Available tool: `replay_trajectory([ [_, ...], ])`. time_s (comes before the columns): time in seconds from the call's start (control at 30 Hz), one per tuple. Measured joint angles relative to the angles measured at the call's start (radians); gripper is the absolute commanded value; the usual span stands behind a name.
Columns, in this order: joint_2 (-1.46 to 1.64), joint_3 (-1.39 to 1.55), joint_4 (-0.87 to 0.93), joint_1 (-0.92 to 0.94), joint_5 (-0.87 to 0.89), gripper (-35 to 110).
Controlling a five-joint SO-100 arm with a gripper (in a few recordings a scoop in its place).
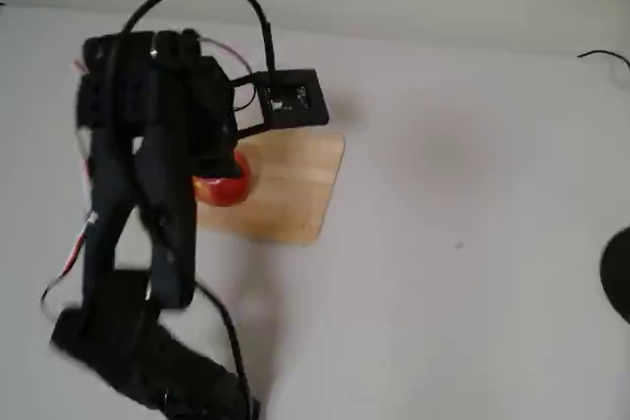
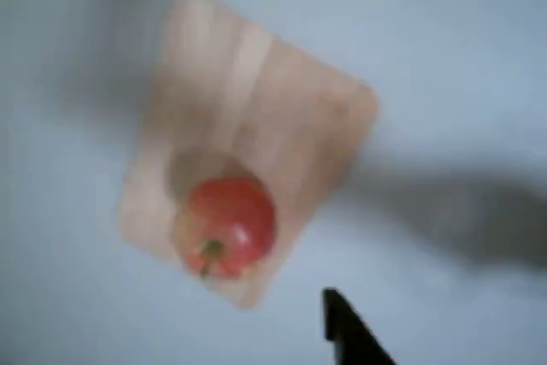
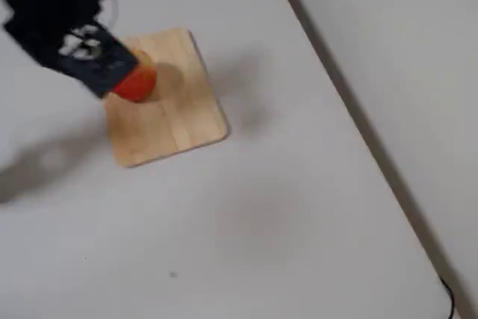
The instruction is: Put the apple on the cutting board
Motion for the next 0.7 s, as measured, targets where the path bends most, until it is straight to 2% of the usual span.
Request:
replay_trajectory([
  [0.17, 0.307, 0.204, 0.0, 0.08, 0.003, 8],
  [0.23, 0.43, 0.316, -0.009, 0.129, 0.021, 0],
  [0.37, 0.723, 0.632, -0.107, 0.198, 0.031, 0],
  [0.6, 1.295, 1.468, -0.485, 0.348, -0.035, 0],
  [0.7, 1.459, 1.717, -0.538, 0.362, -0.055, 0],
])
